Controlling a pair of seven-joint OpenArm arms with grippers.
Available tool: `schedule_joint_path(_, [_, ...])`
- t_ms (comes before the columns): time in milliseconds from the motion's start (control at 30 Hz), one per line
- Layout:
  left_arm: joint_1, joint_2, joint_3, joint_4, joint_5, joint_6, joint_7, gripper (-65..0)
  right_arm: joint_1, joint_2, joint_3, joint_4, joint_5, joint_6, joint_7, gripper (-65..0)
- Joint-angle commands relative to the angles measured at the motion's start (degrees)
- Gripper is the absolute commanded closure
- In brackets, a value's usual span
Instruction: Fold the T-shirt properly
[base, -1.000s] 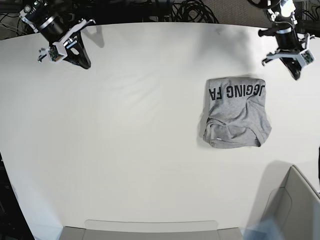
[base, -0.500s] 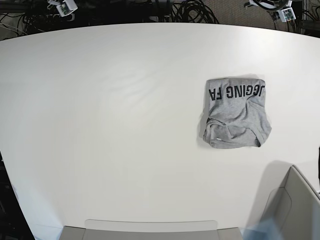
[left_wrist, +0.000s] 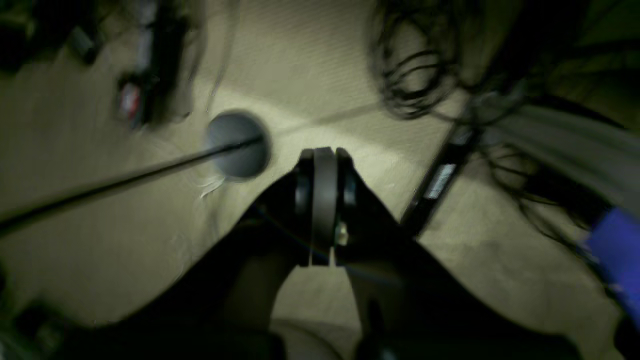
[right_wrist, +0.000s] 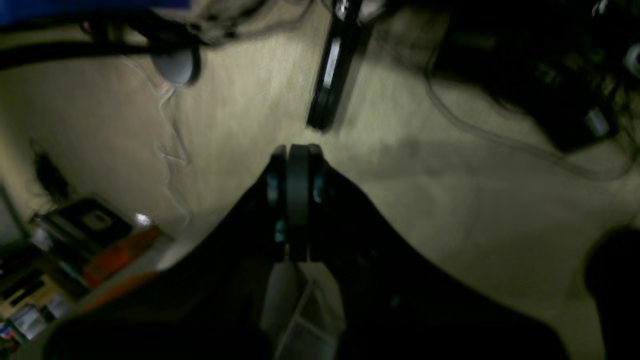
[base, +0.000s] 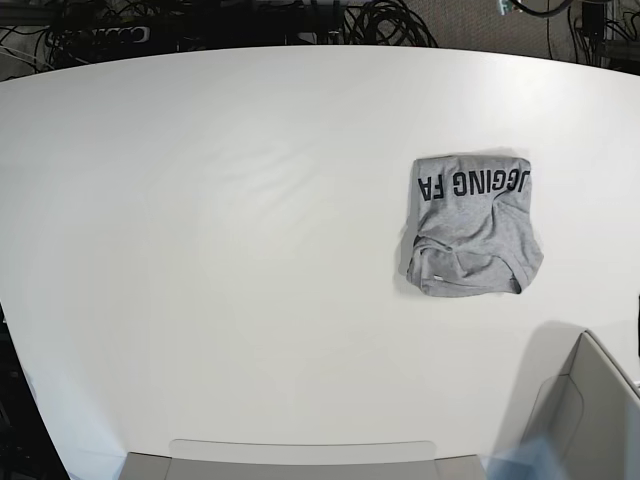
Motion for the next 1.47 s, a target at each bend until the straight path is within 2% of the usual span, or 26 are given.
schedule_joint_path(0, [0.71,-0.37,0.86,-1.82,0.32,0.98,-0.23,0.0,1.10,0.50,-0.62,-2.22,0.37,0.62,0.57,0.0])
schedule_joint_path(167, [-7.73,-1.16,5.17,-14.22,0.06,-0.08,-0.23,0.0,10.51,-1.78,-3.87,-16.73,-1.39,0.54,2.68,0.0])
schedule_joint_path(267, [-12.30,-1.16,6.22,-22.83,-0.03,-7.02,-0.23,0.0,14.99,-2.31,-4.84,-25.08,-4.99,-0.08,6.46,0.0])
schedule_joint_path(367, [-16.52,-1.07,6.22,-32.50,-0.03,-12.03,-1.19,0.0,18.24,-2.84,-4.84,-31.14,-8.07,-6.94,10.24,0.0])
schedule_joint_path(467, [-20.74,-1.07,6.22,-41.82,-0.03,-13.09,-3.92,0.0,20.71,-3.19,-4.84,-34.75,-9.39,-13.53,12.62,0.0])
schedule_joint_path(533, [-23.64,-0.98,6.22,-48.68,-0.03,-13.09,-6.47,0.0,22.11,-3.28,-4.84,-36.86,-9.56,-15.73,13.32,0.0])
schedule_joint_path(700, [-30.15,0.51,6.13,-64.68,-0.03,-13.09,-12.71,0.0,25.45,-3.19,-4.84,-40.37,-9.65,-16.34,13.32,0.0])
schedule_joint_path(867, [-34.19,1.83,6.13,-72.68,-0.03,-13.09,-15.61,0.0,26.86,-2.93,-4.84,-40.64,-9.65,-16.43,13.23,0.0])
schedule_joint_path(1200, [-37.80,2.71,6.13,-73.56,-0.03,-13.00,-15.79,0.0,26.86,-2.40,-5.02,-40.46,-9.74,-16.43,13.41,0.0])
schedule_joint_path(1433, [-39.20,4.55,6.13,-73.56,0.06,-13.09,-15.79,0.0,27.30,-2.93,-11.96,-40.29,-9.74,-16.43,13.41,0.0])
